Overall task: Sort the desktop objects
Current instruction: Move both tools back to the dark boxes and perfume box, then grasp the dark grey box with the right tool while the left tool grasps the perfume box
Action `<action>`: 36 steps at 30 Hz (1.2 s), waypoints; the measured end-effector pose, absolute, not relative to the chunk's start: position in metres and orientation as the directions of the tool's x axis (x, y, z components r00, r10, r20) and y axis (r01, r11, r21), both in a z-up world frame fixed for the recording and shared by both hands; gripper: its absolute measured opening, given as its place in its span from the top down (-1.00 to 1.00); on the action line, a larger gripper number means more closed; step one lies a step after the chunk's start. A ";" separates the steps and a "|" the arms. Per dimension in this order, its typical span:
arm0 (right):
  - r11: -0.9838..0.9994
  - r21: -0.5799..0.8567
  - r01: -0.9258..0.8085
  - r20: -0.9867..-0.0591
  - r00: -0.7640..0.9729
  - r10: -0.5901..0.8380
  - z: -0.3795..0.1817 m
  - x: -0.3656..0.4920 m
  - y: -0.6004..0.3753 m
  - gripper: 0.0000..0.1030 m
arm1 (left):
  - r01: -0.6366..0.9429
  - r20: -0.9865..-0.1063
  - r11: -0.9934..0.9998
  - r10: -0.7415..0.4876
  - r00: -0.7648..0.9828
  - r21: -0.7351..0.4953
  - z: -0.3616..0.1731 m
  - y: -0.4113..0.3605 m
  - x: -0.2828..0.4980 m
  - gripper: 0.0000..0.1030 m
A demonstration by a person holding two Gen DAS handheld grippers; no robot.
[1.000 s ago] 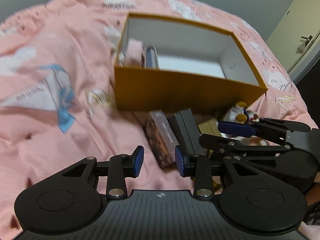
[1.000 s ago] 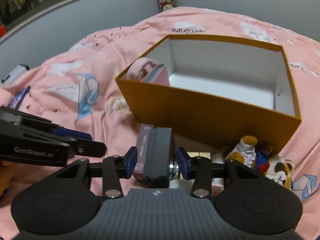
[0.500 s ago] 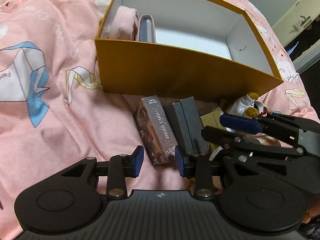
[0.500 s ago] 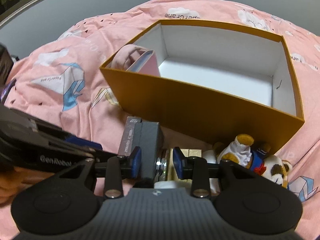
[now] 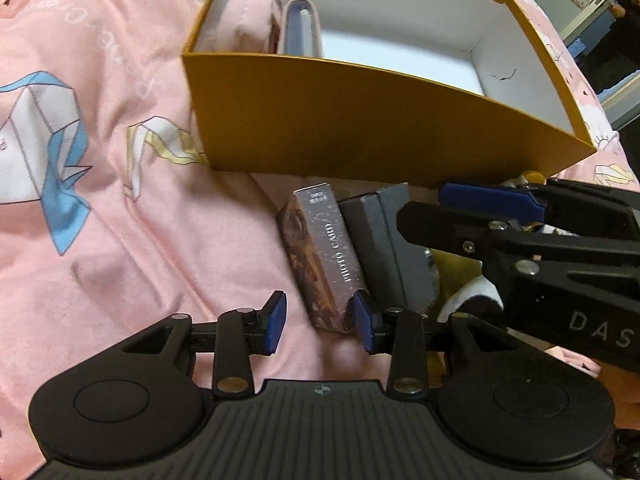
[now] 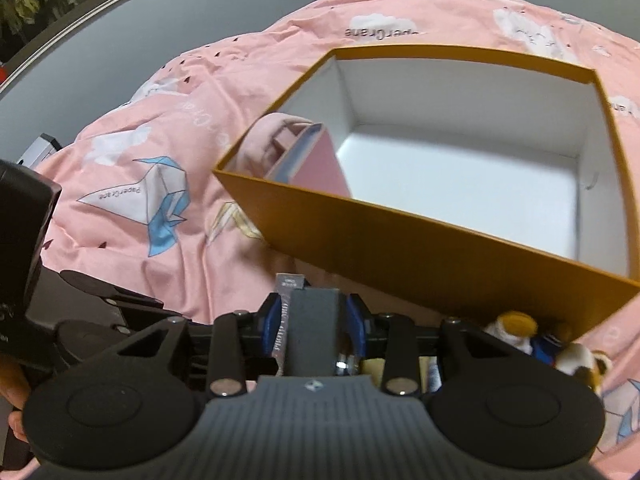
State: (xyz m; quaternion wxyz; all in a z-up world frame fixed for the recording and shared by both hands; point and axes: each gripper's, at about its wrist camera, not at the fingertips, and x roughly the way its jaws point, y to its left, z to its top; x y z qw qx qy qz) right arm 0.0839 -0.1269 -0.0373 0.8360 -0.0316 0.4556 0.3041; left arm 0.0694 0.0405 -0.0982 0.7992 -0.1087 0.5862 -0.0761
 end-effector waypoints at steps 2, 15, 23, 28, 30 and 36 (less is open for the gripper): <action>0.810 0.218 -0.544 -0.786 0.395 0.476 -0.040 0.085 -0.122 0.17 | -0.017 -0.922 0.966 -0.240 0.305 -0.258 -0.098 0.045 0.067 0.18; 0.821 0.251 -0.514 -0.814 0.347 0.466 -0.063 0.094 -0.123 0.31 | -0.087 -0.917 0.960 -0.225 0.330 -0.267 -0.099 0.061 0.062 0.19; 0.822 0.295 -0.488 -0.808 0.332 0.487 -0.065 0.097 -0.131 0.30 | -0.048 -0.879 0.942 -0.291 0.377 -0.332 -0.089 0.061 0.056 0.19; 0.824 0.307 -0.476 -0.808 0.327 0.491 -0.066 0.100 -0.132 0.31 | 0.051 -0.876 0.951 -0.300 0.377 -0.304 -0.089 0.044 0.054 0.08; 0.821 0.333 -0.463 -0.801 0.321 0.506 -0.068 0.104 -0.134 0.30 | 0.080 -0.885 0.957 -0.288 0.367 -0.278 -0.090 0.038 0.055 0.08; 0.763 0.478 -0.436 -0.750 0.249 0.612 -0.066 0.112 -0.133 0.87 | 0.084 -0.920 0.981 -0.191 0.343 -0.172 -0.099 0.028 0.051 0.07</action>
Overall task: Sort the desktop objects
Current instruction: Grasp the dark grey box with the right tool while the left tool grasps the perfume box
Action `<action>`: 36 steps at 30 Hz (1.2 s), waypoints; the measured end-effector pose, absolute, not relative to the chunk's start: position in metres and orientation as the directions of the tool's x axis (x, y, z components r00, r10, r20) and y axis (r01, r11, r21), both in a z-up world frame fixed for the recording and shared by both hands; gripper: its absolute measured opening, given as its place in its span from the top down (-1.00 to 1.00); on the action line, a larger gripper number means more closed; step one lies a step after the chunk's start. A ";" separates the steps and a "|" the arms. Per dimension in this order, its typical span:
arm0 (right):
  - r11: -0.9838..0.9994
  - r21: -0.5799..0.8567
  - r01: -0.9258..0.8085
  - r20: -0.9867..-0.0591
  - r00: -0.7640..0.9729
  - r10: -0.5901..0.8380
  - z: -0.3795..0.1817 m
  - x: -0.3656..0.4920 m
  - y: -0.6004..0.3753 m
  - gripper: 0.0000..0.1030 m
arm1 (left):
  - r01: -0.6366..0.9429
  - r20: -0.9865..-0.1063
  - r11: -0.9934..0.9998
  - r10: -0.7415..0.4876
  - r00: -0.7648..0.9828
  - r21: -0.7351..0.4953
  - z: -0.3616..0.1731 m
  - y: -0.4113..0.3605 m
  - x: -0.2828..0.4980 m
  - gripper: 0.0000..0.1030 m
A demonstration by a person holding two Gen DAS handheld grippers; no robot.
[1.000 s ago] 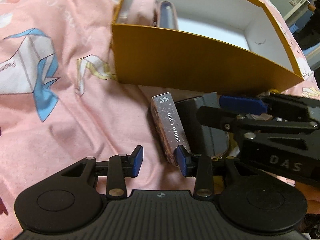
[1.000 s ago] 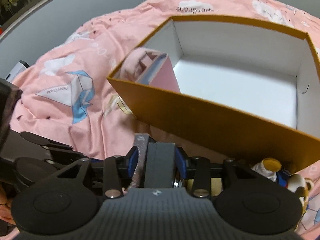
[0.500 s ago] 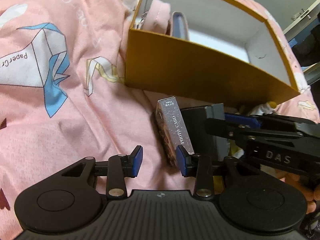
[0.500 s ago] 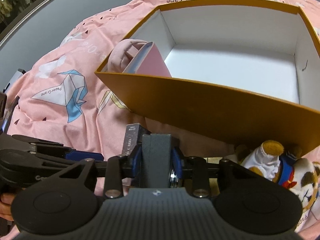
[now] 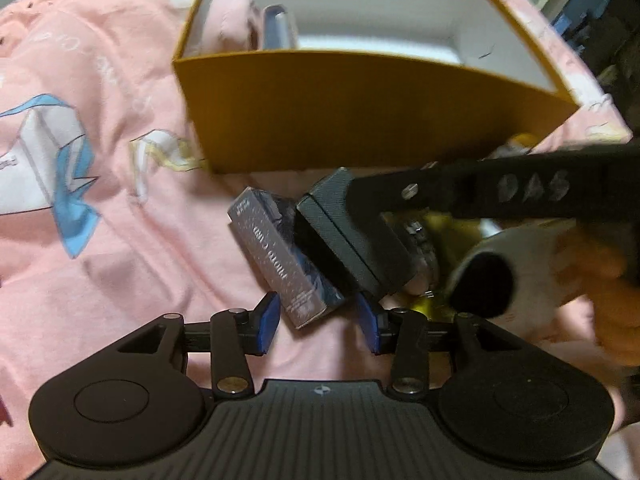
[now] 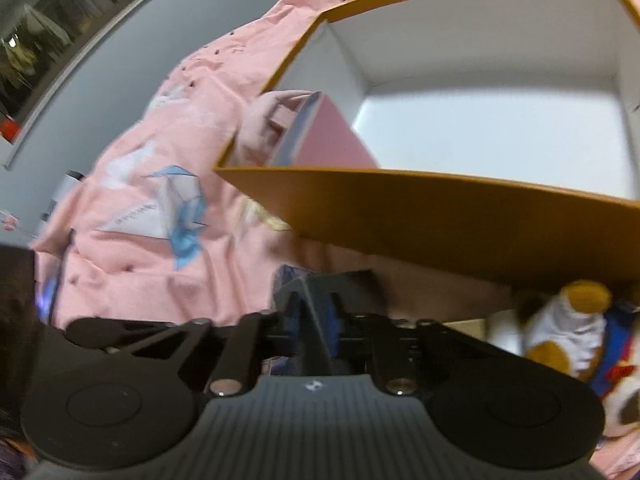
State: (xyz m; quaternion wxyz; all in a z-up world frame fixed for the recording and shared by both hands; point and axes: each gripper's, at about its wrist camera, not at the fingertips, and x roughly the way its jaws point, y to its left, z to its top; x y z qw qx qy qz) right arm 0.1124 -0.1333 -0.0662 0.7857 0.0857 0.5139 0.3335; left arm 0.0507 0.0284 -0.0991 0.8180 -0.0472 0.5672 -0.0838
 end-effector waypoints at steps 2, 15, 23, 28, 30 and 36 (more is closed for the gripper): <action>0.774 0.447 -0.448 -0.762 0.262 0.592 -0.066 0.112 -0.127 0.86 | 0.064 -0.923 0.982 -0.188 0.336 -0.177 -0.103 0.031 0.052 0.06; 0.772 0.309 -0.556 -0.797 0.291 0.529 -0.060 0.101 -0.104 0.07 | -0.062 -0.941 0.978 -0.171 0.292 -0.197 -0.119 0.046 0.060 -0.04; 0.810 0.149 -0.567 -0.868 0.318 0.382 -0.083 0.114 -0.071 -0.08 | -0.103 -0.944 0.957 -0.242 0.226 -0.270 -0.141 0.050 0.074 -0.14; 0.841 0.185 -0.509 -0.847 0.350 0.399 -0.066 0.118 -0.097 0.27 | -0.096 -0.937 0.961 -0.228 0.263 -0.261 -0.133 0.046 0.071 0.24; 0.859 0.208 -0.467 -0.843 0.360 0.400 -0.061 0.123 -0.114 0.30 | -0.098 -0.928 0.959 -0.226 0.297 -0.265 -0.125 0.046 0.068 0.40; 0.855 0.275 -0.439 -0.848 0.308 0.431 -0.067 0.131 -0.128 0.22 | -0.129 -0.873 0.918 -0.303 0.381 -0.375 -0.110 0.061 0.067 0.43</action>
